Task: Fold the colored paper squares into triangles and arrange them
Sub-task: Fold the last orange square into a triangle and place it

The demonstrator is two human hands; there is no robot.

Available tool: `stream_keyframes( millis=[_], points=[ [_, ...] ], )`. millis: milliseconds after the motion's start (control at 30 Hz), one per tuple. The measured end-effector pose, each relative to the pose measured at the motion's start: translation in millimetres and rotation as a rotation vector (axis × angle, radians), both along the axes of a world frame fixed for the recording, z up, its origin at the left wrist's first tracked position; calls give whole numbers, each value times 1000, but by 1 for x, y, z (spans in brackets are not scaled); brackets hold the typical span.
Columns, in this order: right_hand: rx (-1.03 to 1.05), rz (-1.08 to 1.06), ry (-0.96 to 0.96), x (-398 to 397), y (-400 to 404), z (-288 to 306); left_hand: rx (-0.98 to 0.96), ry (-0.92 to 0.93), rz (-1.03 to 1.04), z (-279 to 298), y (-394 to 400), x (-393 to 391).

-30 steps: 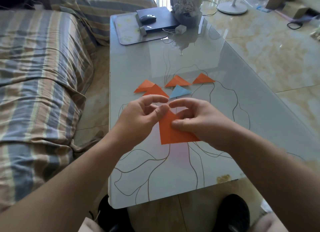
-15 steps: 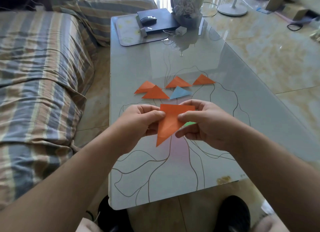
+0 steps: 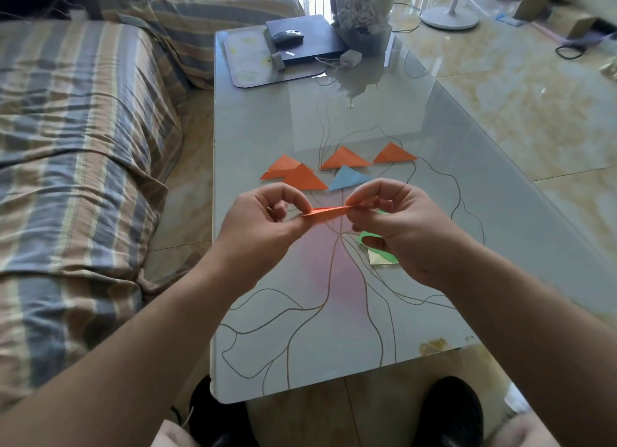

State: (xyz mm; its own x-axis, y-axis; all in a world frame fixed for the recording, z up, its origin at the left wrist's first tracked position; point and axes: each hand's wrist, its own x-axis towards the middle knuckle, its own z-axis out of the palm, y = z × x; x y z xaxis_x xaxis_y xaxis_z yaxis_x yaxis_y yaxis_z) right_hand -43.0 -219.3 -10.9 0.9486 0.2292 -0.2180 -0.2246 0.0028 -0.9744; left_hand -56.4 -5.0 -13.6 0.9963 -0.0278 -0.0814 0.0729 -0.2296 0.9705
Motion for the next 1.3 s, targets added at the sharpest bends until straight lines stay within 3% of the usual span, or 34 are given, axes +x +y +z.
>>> stream_keyframes(
  millis=[100,333,600,700,800,967,1100,1200,1300],
  points=[
    [15,-31,-105,-2,2,1,-35,-79,1,1,0,0],
    [23,-87,-210,-3,5,4,-129,-2,-51,1,-4,-2],
    [-104,-33,-219,0,2,-4,-351,30,-60,1,-3,0],
    [-116,-3,-144,-1,4,-2,-202,-3,73,-4,-5,0],
    [-131,-14,-164,-3,5,0,-51,-71,67,-7,-8,-2],
    [-531,-51,-433,-8,9,-4,-121,-41,-125,-2,-11,-8],
    [-640,-27,-590,-8,8,-7,-172,-27,-218,1,-14,-12],
    [-589,-101,-585,-7,7,-7,-177,-30,-214,0,-15,-13],
    [-310,-142,-423,-3,7,-5,-203,10,-87,-2,-15,-9]
  ],
)
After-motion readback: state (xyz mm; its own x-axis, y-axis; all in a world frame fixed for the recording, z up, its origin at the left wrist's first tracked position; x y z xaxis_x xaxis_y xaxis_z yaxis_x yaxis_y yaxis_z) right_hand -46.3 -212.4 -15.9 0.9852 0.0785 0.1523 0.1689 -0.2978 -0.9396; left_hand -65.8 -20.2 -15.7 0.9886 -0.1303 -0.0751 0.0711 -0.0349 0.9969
